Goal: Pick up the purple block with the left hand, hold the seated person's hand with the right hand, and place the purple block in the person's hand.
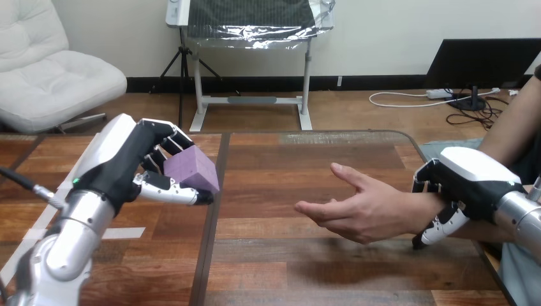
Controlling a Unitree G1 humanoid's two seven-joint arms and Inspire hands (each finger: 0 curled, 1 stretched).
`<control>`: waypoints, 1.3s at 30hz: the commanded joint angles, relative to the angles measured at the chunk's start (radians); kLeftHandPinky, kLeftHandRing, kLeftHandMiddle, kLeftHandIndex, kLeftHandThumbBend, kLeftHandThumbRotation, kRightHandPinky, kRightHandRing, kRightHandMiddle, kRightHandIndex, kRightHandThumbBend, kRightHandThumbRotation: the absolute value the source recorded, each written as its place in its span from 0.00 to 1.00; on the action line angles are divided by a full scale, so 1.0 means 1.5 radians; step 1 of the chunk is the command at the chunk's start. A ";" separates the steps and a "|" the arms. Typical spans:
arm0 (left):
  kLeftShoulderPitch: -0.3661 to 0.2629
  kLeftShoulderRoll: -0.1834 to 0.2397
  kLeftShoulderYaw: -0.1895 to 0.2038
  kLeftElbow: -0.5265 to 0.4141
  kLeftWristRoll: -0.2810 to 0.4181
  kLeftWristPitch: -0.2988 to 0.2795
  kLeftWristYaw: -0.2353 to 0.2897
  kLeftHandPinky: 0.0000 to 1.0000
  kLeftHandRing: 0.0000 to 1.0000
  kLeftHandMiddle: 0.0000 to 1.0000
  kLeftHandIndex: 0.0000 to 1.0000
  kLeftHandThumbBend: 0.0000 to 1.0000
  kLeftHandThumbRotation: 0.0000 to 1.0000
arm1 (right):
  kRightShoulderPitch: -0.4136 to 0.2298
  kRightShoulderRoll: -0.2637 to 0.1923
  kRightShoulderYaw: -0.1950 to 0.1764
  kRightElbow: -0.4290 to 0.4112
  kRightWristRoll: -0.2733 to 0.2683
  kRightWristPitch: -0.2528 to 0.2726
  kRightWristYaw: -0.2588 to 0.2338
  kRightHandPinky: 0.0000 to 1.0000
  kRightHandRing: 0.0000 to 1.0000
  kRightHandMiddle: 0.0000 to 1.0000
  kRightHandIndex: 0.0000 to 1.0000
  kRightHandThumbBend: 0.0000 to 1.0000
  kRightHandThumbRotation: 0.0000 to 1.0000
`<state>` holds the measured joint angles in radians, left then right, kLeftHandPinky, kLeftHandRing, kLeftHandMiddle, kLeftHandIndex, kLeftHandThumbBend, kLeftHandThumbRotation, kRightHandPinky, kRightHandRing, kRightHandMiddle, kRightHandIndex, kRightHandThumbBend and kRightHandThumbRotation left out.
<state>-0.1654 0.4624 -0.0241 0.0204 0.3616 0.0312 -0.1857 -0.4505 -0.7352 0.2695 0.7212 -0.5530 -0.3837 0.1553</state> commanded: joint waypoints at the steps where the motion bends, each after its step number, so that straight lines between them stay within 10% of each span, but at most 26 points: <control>1: -0.074 -0.016 -0.005 0.032 -0.005 -0.023 0.024 0.32 0.38 0.44 0.47 0.67 0.00 | 0.003 0.042 0.004 -0.013 0.019 0.004 0.010 0.23 0.30 0.37 0.43 0.86 0.00; 39: -0.230 -0.090 -0.030 0.343 -0.017 -0.108 0.082 0.35 0.41 0.45 0.47 0.64 0.00 | 0.021 0.044 -0.015 -0.140 0.057 0.036 0.035 0.29 0.35 0.41 0.45 0.88 0.02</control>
<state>-0.3976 0.3434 -0.0649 0.4796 0.3553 -0.0907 -0.0870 -0.4240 -0.7249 0.2574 0.5488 -0.4989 -0.3184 0.2094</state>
